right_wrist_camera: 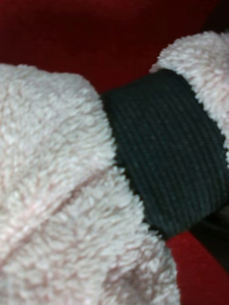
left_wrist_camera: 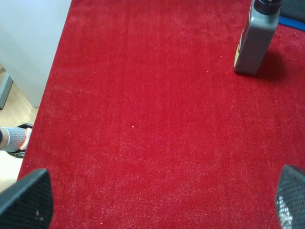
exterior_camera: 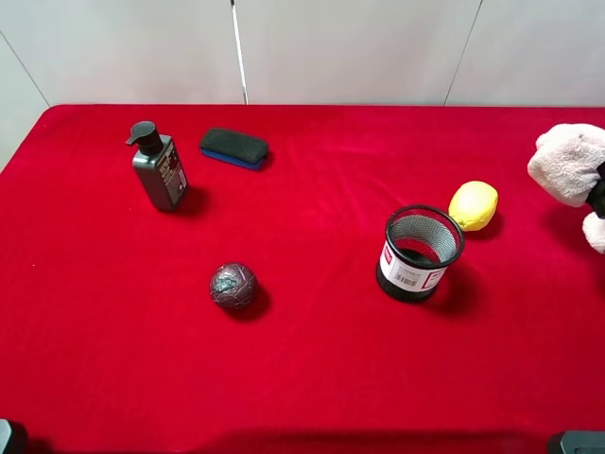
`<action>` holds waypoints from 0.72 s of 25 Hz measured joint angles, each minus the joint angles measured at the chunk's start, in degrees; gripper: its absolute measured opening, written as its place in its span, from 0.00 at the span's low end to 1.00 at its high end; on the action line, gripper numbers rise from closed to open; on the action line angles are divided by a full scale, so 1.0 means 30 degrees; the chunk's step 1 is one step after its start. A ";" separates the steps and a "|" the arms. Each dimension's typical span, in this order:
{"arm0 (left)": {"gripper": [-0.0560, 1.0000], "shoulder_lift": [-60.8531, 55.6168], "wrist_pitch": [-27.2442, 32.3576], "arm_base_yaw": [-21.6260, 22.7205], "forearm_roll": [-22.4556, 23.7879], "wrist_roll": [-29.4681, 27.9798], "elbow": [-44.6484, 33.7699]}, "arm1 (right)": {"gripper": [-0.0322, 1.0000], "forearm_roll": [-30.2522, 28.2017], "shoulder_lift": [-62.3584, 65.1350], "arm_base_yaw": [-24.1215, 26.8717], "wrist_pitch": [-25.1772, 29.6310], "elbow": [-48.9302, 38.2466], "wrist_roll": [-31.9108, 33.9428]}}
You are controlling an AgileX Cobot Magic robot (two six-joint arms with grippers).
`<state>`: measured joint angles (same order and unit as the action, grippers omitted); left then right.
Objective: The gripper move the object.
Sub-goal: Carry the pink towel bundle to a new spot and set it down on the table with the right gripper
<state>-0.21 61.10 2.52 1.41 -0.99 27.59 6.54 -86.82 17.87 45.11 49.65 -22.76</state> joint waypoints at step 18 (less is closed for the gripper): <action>0.92 0.0000 0.0000 0.0000 0.0000 0.0000 0.0000 | 0.41 0.0631 0.0000 -0.0424 -0.2135 -0.0047 0.3112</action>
<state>-0.21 61.10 2.52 1.41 -0.99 27.59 8.44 -86.82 16.60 38.70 49.50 -13.43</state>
